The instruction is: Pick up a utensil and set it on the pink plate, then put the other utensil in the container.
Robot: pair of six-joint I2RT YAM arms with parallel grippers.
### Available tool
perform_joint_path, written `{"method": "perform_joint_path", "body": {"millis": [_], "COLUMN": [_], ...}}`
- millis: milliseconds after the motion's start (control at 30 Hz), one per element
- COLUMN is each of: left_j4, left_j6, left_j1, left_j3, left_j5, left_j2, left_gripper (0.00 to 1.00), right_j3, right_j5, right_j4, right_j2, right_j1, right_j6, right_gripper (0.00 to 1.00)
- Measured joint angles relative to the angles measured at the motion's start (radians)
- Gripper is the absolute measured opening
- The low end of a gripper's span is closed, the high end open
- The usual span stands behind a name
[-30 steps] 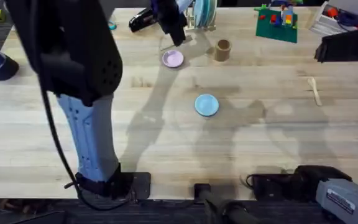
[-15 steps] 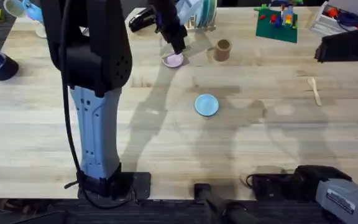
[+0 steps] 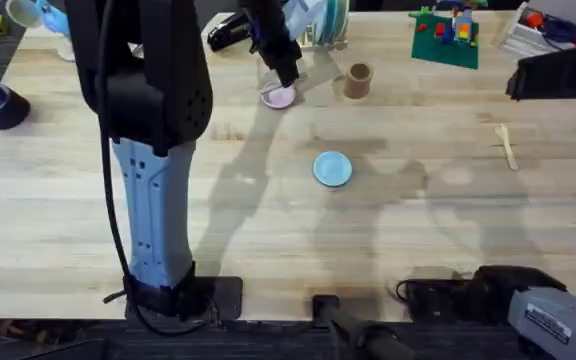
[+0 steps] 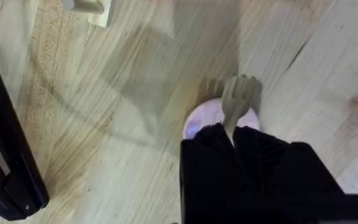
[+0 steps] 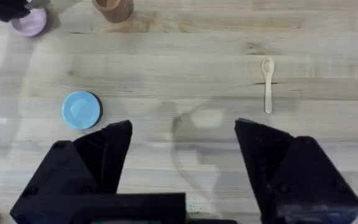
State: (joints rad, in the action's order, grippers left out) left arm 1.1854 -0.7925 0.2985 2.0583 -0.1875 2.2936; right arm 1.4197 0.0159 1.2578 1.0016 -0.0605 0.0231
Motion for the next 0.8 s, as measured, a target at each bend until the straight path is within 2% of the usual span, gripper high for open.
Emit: {"method": "perform_joint_path", "body": {"millis": [567, 800], "left_j4": [0.016, 0.022], "left_j6": [0.008, 0.008], "left_j1": [-0.023, -0.023], "left_j3": [0.0, 0.0], "left_j5": [-0.003, -0.005], "left_j2": [0.002, 0.045], "left_gripper": [0.043, 0.043], "right_j3": [0.0, 0.0], "right_j5": [0.0, 0.0], "right_j4": [0.0, 0.0], "right_j2": [0.0, 0.0], "right_j1": [0.0, 0.0], "right_j6": [0.0, 0.0], "right_gripper": [0.994, 0.993]}}
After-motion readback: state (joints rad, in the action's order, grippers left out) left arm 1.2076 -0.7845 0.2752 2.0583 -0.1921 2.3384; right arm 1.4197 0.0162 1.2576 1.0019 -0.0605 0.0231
